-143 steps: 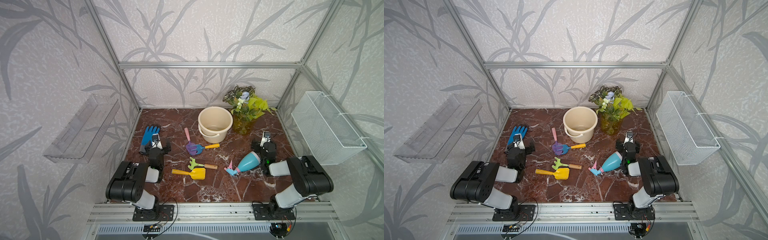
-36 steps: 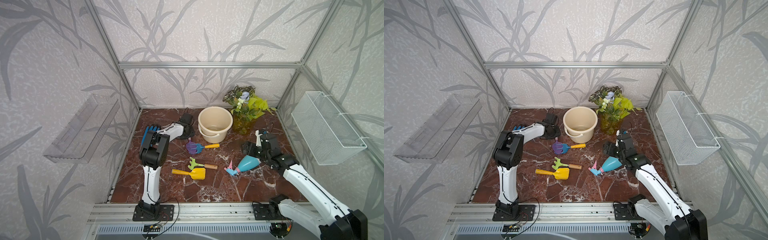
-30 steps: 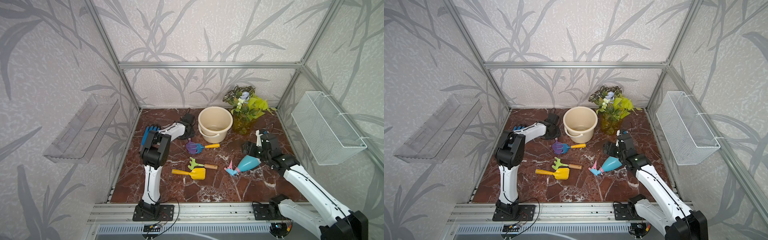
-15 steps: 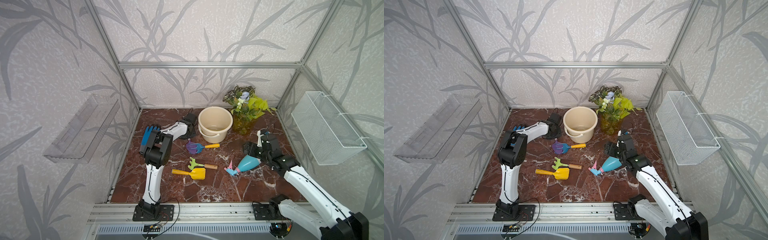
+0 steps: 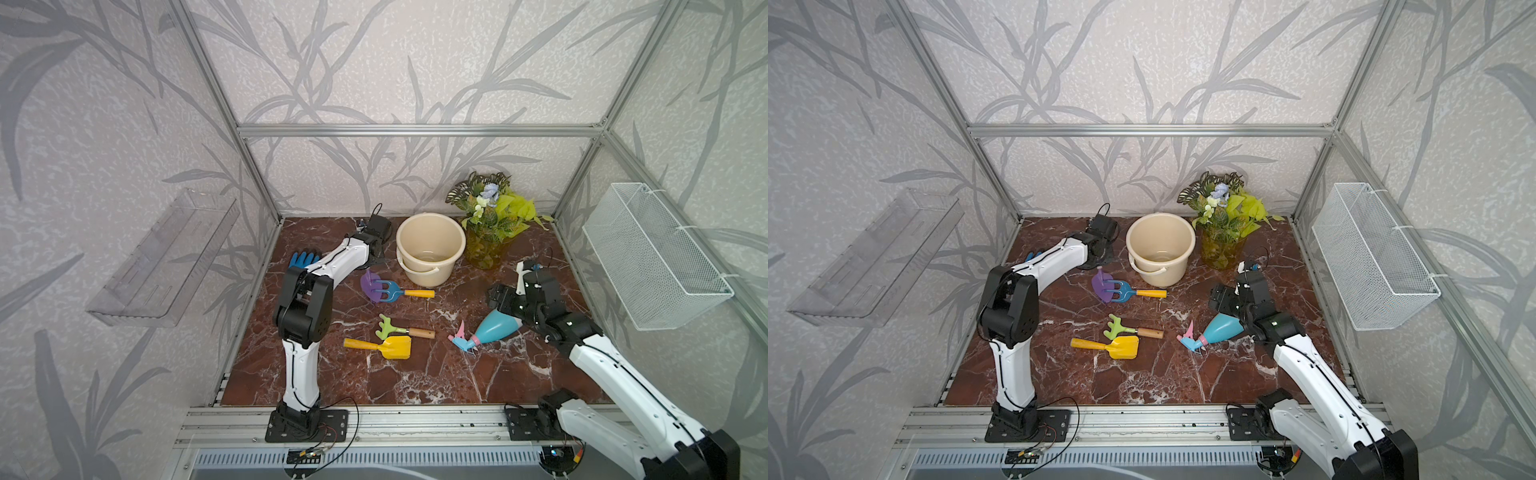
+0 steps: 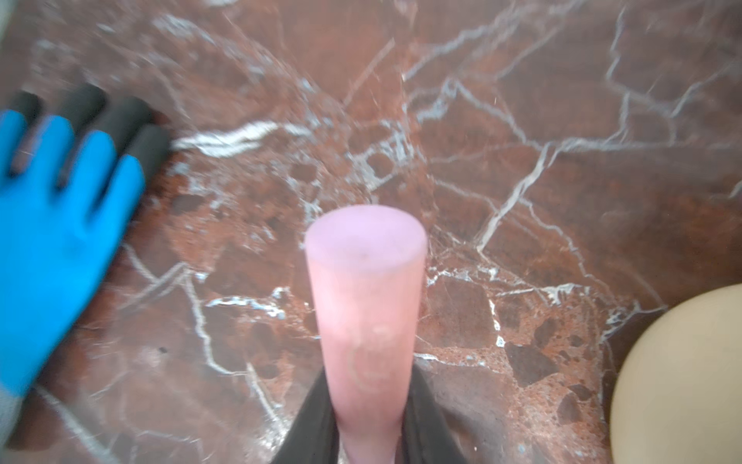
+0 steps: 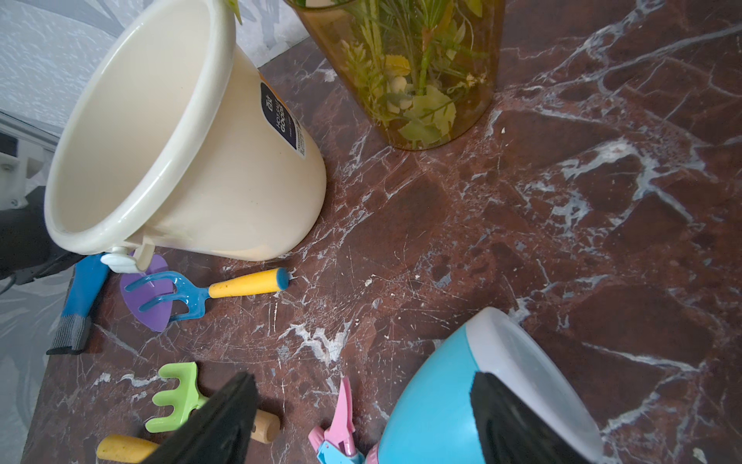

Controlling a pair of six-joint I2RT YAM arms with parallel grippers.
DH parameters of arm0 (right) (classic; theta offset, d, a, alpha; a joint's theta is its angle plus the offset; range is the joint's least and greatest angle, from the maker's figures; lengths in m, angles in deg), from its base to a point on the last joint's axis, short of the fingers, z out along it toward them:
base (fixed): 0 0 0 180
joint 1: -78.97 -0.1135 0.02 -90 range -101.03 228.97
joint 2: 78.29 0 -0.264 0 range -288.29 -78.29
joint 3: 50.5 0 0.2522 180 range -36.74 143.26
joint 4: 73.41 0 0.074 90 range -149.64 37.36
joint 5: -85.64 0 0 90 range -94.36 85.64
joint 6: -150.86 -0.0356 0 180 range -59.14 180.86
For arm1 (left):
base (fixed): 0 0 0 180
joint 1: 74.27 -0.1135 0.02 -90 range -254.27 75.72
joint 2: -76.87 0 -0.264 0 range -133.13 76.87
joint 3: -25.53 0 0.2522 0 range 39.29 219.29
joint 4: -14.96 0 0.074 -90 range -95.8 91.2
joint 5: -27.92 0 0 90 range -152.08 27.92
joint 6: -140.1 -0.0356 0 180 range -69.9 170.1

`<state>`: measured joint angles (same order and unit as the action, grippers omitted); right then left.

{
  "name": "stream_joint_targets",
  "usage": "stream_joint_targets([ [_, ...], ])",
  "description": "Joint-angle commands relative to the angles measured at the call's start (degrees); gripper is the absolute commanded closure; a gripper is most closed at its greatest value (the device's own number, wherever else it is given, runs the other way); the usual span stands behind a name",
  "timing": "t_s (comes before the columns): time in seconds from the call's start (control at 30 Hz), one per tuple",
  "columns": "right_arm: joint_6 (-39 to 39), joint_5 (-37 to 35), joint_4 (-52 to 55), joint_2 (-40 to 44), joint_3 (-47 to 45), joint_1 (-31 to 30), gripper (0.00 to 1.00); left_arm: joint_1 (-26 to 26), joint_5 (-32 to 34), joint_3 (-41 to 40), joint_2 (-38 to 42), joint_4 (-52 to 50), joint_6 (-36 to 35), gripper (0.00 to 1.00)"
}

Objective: Organize the gardening tools
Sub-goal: Pick up the gardening tool from the center of the board, then place the gardening tool in the container.

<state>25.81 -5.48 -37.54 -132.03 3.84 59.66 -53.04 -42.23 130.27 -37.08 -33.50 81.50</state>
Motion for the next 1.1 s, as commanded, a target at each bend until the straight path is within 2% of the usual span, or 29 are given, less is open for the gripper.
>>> stream_joint_targets([
  [0.0,-0.46,-1.07,-0.54,1.0,-0.75,-0.29,0.13,0.1,5.64,-1.67,5.26,0.26,-0.99,1.0],
  [0.23,-0.88,-0.98,-1.01,1.0,-0.69,-0.29,0.13,0.43,12.71,-3.97,11.77,2.5,-3.5,1.0],
  [0.4,-0.78,-0.77,-1.3,0.56,-0.28,-0.29,0.13,1.73,14.98,-3.79,15.08,3.45,-5.37,1.0],
  [0.53,-0.74,-0.59,-1.39,0.55,-0.06,-0.27,0.13,5.83,15.53,-2.58,18.12,7.85,-8.84,1.0],
  [0.63,-0.53,-0.76,-0.98,1.06,0.13,-0.27,0.13,10.31,18.74,-0.26,18.76,12.3,-13.32,1.0],
  [0.83,0.2,-1.78,0.46,3.51,-0.03,-0.27,0.13,17.63,22.62,7.59,16.03,20.34,-21.71,1.0],
  [1.07,0.16,-1.03,1.6,5.55,0.34,-0.33,0.13,20.5,23.13,16.07,7.63,26.68,-26.34,1.0],
])
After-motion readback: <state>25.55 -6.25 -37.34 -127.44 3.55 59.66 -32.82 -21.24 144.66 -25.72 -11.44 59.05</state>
